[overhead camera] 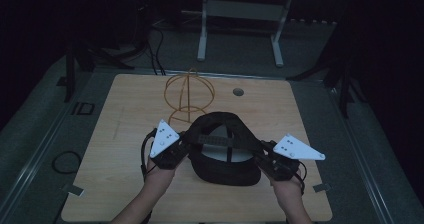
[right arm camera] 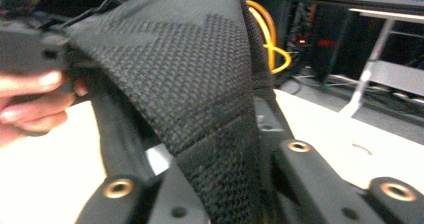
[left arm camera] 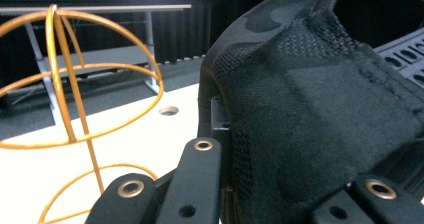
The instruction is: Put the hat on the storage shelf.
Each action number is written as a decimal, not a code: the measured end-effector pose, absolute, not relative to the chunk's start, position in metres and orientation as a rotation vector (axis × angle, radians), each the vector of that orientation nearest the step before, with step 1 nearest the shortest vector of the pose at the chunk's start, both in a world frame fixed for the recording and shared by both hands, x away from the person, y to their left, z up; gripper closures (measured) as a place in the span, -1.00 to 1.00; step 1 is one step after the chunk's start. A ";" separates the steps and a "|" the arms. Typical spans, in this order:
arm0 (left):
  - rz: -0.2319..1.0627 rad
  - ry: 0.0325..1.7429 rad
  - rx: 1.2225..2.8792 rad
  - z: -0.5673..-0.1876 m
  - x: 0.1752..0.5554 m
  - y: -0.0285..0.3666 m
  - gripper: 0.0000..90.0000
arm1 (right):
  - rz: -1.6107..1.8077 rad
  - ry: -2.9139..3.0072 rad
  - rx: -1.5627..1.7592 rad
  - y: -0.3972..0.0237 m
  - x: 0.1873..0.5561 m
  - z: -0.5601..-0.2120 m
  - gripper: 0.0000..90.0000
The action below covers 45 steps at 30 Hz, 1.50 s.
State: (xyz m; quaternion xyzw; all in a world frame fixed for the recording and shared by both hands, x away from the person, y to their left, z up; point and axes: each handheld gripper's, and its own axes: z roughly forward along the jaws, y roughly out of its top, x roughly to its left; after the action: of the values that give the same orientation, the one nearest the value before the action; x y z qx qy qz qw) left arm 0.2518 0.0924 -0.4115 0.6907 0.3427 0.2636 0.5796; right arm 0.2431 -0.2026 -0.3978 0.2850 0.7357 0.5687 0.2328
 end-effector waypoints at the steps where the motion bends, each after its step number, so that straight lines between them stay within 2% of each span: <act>1: 0.619 0.794 1.618 -0.410 0.252 0.092 0.97 | 1.571 2.027 0.782 -0.204 0.242 -0.399 0.62; 6: 0.627 0.770 1.621 -0.402 0.252 0.093 0.97 | 1.556 2.081 0.760 -0.208 0.233 -0.403 0.34; 9: 0.631 0.751 1.618 -0.399 0.250 0.095 0.97 | 1.556 2.115 0.738 -0.212 0.227 -0.405 0.08; 14: 0.641 0.729 1.617 -0.395 0.248 0.097 0.97 | 1.535 2.174 0.701 -0.213 0.219 -0.411 0.00; 15: 0.640 0.730 1.614 -0.392 0.248 0.100 0.97 | 1.536 2.203 0.699 -0.214 0.215 -0.413 -0.11; 19: 0.635 0.682 1.620 -0.389 0.247 0.105 0.97 | 1.546 2.233 0.675 -0.220 0.209 -0.414 -0.18; 24: 0.599 0.555 1.639 -0.388 0.246 0.115 0.96 | 1.607 2.250 0.613 -0.232 0.204 -0.411 -0.17; 28: 0.604 0.561 1.648 -0.386 0.248 0.125 0.96 | 1.683 2.234 0.555 -0.242 0.201 -0.402 -0.10; 32: 0.527 0.464 1.661 -0.389 0.251 0.137 0.96 | 1.691 2.177 0.542 -0.249 0.200 -0.392 -0.04; 38: 0.396 0.336 1.649 -0.393 0.252 0.148 0.96 | 1.620 2.174 0.502 -0.241 0.205 -0.386 0.11; 45: 0.311 0.244 1.629 -0.391 0.248 0.145 0.96 | 1.589 2.234 0.396 -0.215 0.212 -0.385 0.13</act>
State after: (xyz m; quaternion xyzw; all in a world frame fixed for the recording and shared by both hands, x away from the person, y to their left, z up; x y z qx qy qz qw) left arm 0.2483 0.1453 -0.3911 0.7225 0.1083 0.1380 0.6687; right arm 0.2118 -0.2154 -0.3853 0.1405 0.7926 0.5637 0.1851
